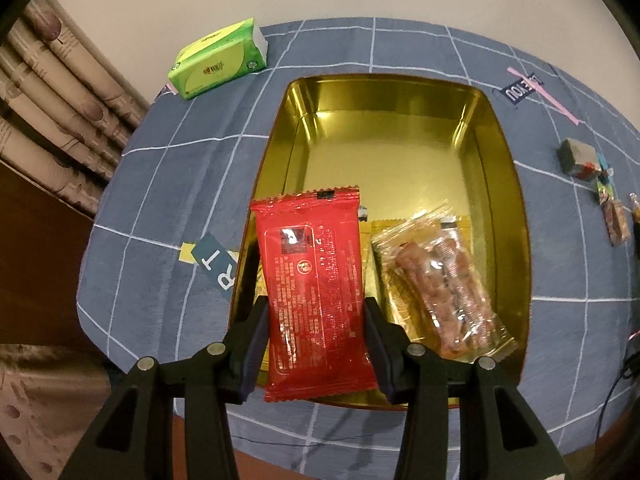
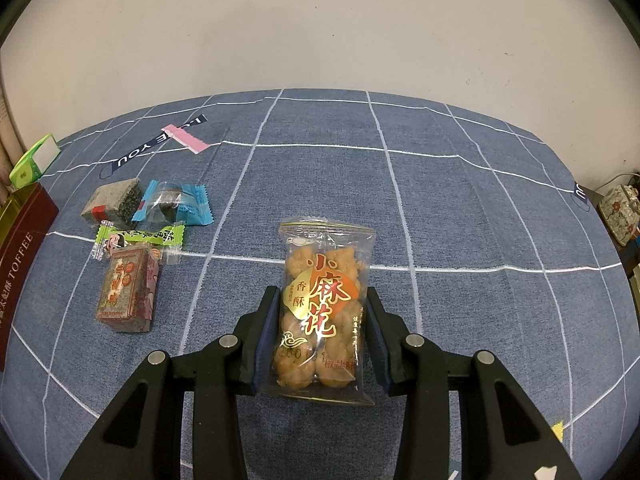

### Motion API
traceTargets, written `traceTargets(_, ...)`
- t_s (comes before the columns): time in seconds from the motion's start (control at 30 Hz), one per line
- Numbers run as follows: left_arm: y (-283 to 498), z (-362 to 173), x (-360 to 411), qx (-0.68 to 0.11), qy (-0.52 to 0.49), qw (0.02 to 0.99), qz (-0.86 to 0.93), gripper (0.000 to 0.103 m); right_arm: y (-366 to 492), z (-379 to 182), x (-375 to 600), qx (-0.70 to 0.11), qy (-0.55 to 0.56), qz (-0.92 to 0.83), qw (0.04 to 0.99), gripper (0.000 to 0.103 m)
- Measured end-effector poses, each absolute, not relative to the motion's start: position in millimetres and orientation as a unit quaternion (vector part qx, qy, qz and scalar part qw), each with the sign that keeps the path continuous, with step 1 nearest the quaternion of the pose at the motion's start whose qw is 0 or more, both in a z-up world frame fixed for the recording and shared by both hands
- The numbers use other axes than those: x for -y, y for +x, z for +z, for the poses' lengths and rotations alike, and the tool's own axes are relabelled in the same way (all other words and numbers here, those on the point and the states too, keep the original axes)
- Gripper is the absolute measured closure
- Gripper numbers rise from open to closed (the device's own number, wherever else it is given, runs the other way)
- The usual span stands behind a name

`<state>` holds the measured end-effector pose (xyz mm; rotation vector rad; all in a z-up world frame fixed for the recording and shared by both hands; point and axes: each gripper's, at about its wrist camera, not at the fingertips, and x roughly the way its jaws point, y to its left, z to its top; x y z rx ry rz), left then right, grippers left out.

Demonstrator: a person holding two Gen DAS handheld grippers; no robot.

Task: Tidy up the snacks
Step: 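Lower the red snack pack with the left tool into the gold tin and release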

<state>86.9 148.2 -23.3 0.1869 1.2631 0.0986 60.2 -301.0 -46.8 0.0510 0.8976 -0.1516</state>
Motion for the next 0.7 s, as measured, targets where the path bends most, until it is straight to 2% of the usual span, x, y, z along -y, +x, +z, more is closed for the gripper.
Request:
traceTargets(0.47,86.1,-28.2,-152.9,-0.586,0.095,0.804,0.038,0.054,59.4,-46.4,301.7,-0.433,0.020,-0.077,0.898,0.065)
traceTargets(0.63,79.9,-22.5,-155.2,-0.562,0.089,0.821,0.039,0.054,58.9,-47.0,304.5,-0.434,0.020,-0.077,0.898,0.065)
traceTargets(0.7,76.7,-19.2,-154.6,-0.554,0.089,0.827,0.037,0.051,59.0,-47.2,303.9,-0.433,0.015,-0.079,0.898,0.064)
